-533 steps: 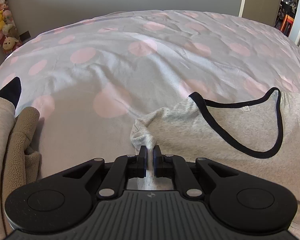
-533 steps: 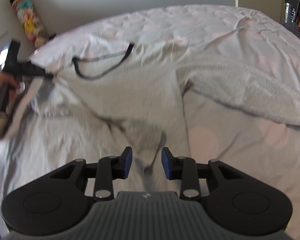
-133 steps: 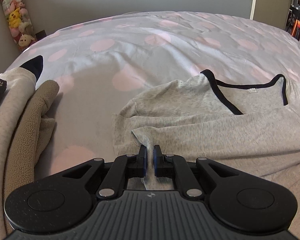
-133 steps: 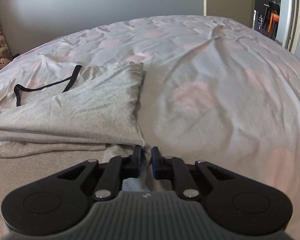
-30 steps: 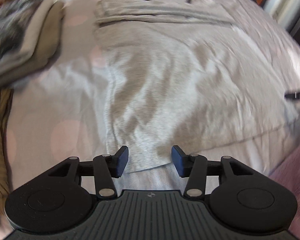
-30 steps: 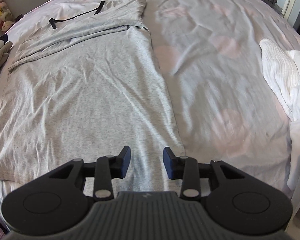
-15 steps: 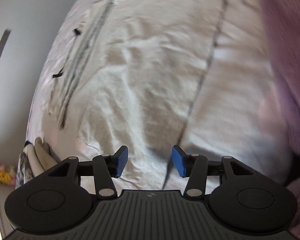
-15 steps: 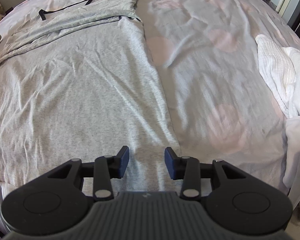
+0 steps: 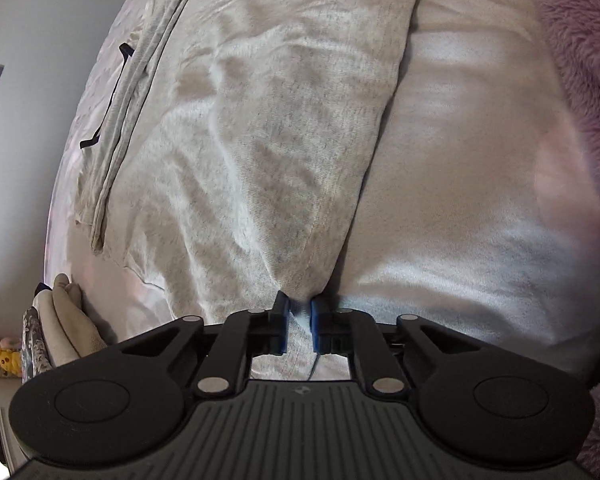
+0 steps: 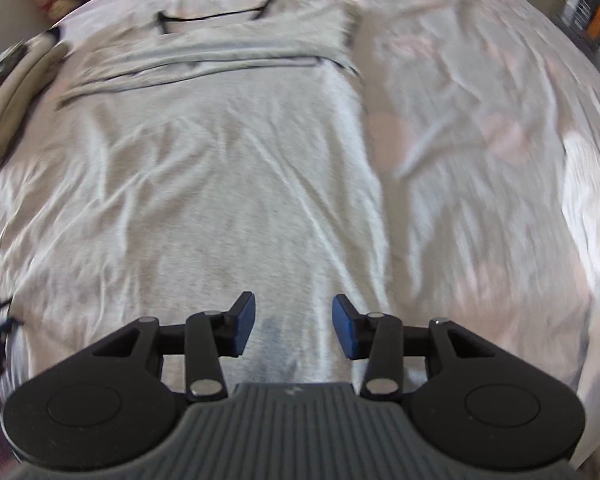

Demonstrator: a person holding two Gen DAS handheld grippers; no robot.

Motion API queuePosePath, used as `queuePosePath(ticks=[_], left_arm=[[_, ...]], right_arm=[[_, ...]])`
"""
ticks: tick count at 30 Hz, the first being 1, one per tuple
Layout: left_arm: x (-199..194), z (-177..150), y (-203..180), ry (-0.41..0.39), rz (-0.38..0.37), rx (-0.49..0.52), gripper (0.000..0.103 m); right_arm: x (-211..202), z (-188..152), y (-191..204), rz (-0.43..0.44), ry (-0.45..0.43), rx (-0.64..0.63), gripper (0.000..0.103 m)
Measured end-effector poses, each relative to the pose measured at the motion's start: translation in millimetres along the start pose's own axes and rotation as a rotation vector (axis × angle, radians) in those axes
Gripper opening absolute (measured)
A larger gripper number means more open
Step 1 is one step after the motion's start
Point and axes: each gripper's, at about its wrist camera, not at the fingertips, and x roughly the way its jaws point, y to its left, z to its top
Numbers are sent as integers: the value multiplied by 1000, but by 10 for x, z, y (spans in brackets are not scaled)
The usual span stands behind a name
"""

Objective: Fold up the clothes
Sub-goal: 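Pinch the grey shirt edge with the left gripper while the right gripper pinches beside it, then hold the grey shirt end with both grippers and lift it up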

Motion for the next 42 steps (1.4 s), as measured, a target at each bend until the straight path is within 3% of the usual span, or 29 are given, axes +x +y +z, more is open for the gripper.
queuePosePath(ticks=[8,15,19,23,25,27,30,34,36,40,42], left_arm=[[-123,-56,252,-61,3,-147,5],[-154,-118,465,-96,-53,-277,5],[-128,-144,495,-87,-86,-302,5],[-69,-112,400,-42,-103,-245,9],[-21,-94,318,-4,-93,-194,13],[-15,-79,231,18,-65,-132,15],[-18,-97,33,31,28,33,27],[4,-296,-357,-44,178,371,28],[34,-300,-387,-29,202,371,29],[63,-309,-418,-36,262,380,48],[82,-291,-412,-32,266,377,49]], right_arm=[[7,-243,412,-37,141,-680,46],[323,-513,494,-78,267,-913,49],[375,-571,497,-127,230,-966,52],[352,-628,440,-149,187,-966,35],[342,-651,388,-172,157,-947,17],[327,-697,360,-206,112,-963,10],[284,-735,319,-210,55,-979,8],[274,-717,298,-173,39,-1009,9],[321,-714,342,-151,43,-1033,11],[390,-727,389,-137,39,-1083,13],[432,-723,404,-144,30,-1101,16]])
